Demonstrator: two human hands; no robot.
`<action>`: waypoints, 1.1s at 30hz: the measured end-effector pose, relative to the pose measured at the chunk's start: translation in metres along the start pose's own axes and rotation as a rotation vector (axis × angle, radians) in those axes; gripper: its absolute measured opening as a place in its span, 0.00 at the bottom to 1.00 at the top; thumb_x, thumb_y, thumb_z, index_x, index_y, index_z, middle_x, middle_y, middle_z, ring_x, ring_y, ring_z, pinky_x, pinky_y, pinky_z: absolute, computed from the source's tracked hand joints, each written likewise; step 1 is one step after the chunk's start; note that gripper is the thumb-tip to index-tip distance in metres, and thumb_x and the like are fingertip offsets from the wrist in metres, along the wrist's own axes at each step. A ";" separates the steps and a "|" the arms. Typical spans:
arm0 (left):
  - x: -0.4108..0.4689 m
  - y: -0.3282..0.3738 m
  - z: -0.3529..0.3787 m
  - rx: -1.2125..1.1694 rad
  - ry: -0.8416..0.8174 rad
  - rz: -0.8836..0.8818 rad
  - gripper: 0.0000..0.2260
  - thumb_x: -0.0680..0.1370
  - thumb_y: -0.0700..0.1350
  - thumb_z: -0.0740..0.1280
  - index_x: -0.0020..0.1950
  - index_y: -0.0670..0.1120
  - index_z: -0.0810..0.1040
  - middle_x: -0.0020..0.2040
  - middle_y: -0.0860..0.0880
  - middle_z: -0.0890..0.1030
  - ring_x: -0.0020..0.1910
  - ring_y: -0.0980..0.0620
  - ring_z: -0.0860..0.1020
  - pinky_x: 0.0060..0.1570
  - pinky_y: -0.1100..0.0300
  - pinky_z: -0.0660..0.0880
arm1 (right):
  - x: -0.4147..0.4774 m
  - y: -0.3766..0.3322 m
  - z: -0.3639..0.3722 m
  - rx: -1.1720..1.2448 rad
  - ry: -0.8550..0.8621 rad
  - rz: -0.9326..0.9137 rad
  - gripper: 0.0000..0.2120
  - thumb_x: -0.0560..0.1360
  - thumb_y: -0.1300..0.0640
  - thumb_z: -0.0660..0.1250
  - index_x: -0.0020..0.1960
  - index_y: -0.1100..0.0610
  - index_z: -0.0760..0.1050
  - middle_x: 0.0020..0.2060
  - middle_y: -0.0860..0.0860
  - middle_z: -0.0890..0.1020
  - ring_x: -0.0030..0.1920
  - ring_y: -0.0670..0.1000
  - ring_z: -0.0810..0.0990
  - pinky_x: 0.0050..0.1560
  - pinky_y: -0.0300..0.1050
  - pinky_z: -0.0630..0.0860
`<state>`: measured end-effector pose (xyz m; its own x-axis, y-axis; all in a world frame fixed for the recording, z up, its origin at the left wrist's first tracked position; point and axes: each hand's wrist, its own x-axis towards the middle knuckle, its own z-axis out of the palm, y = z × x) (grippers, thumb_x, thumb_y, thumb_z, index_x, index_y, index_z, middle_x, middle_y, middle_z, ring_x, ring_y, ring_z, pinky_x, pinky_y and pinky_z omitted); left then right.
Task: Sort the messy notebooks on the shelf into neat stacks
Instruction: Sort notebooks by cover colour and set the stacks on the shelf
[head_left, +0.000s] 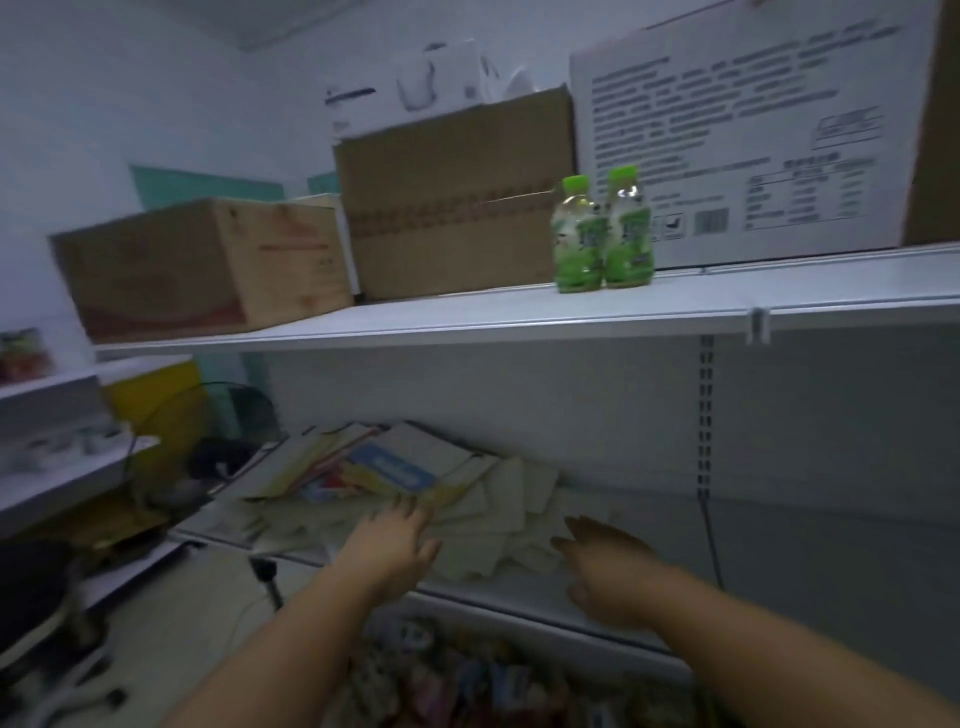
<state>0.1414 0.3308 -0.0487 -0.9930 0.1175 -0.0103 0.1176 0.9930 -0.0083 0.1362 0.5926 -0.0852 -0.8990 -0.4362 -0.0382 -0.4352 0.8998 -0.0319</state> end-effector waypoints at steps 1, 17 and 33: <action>-0.002 -0.018 0.000 -0.012 0.010 -0.035 0.26 0.81 0.57 0.51 0.77 0.49 0.55 0.78 0.46 0.54 0.76 0.46 0.53 0.73 0.50 0.55 | 0.008 -0.015 0.002 -0.010 0.018 -0.044 0.29 0.77 0.48 0.59 0.75 0.53 0.56 0.76 0.56 0.54 0.74 0.57 0.56 0.73 0.50 0.57; 0.050 -0.121 0.004 -0.346 -0.024 -0.083 0.17 0.80 0.50 0.59 0.69 0.51 0.71 0.71 0.53 0.70 0.68 0.55 0.69 0.64 0.63 0.66 | 0.220 -0.062 -0.008 0.139 0.258 0.140 0.23 0.75 0.41 0.58 0.63 0.55 0.70 0.62 0.54 0.75 0.62 0.55 0.74 0.59 0.47 0.71; 0.147 -0.199 0.004 -0.825 0.077 0.008 0.19 0.80 0.42 0.61 0.36 0.61 0.80 0.46 0.59 0.81 0.43 0.64 0.78 0.48 0.61 0.77 | 0.300 -0.050 -0.010 0.719 0.320 0.406 0.27 0.65 0.53 0.78 0.60 0.60 0.75 0.57 0.55 0.79 0.56 0.54 0.78 0.54 0.48 0.76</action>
<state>-0.0283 0.1505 -0.0523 -0.9936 0.0949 0.0613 0.1095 0.6763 0.7284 -0.1123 0.4171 -0.0855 -0.9948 0.0365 0.0952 -0.0409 0.7123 -0.7007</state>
